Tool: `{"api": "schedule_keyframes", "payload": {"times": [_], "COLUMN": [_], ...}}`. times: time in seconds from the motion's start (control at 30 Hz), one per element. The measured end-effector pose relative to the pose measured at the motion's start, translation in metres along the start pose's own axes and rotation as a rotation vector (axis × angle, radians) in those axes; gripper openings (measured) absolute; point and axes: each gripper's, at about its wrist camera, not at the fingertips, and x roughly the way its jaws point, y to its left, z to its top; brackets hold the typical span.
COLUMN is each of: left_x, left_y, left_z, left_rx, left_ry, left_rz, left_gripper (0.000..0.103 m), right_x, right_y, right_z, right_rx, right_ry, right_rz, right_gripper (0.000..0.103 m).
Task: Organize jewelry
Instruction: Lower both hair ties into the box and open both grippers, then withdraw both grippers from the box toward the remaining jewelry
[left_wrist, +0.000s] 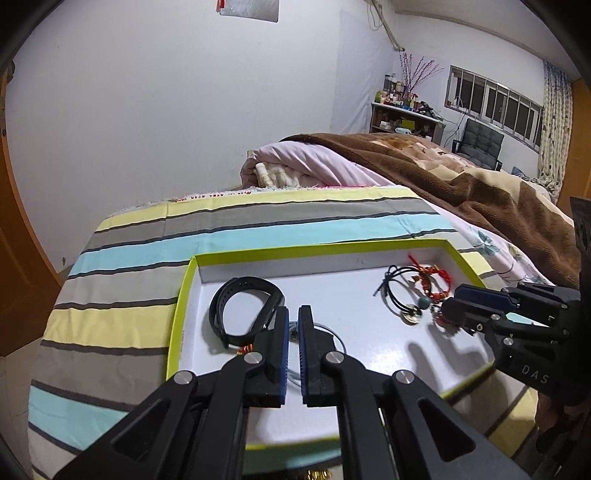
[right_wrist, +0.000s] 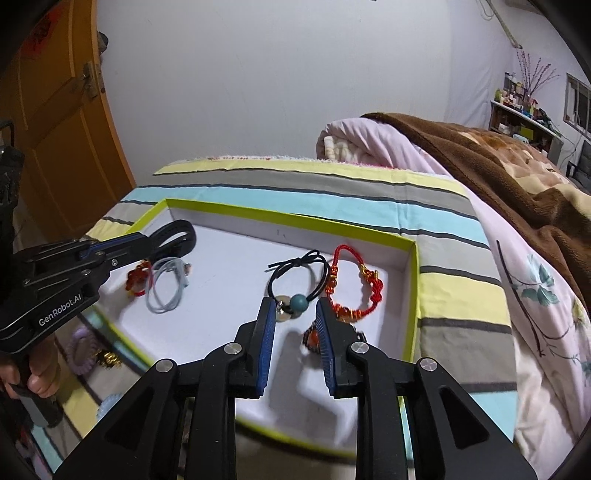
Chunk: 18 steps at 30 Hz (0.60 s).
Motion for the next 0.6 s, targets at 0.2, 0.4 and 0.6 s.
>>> {"api": "schedule_keyframes", "payload": {"times": [0.2,0.4,0.6], "left_x": [-0.031,-0.069,-0.101], "left_y": [0.001,-0.003,-0.01], "left_z": [-0.005,-0.017,-0.038], "left_rx": [-0.019,-0.036,-0.038], "left_ry": [-0.039,-0.088,-0.102], "left_rz": [-0.003,0.006,0.023], "left_gripper": [0.015,0.015,0.015], "right_x": [-0.032,-0.067,-0.097], "right_y": [0.002,0.011,0.023], "right_z": [-0.01,-0.026,-0.045], "right_rx": [0.016,0.018,0.022], "right_ry": [-0.035,-0.07,-0.101], "right_rz": [0.001,0.003,0.017], "right_gripper": [0.023,0.023,0.023]}}
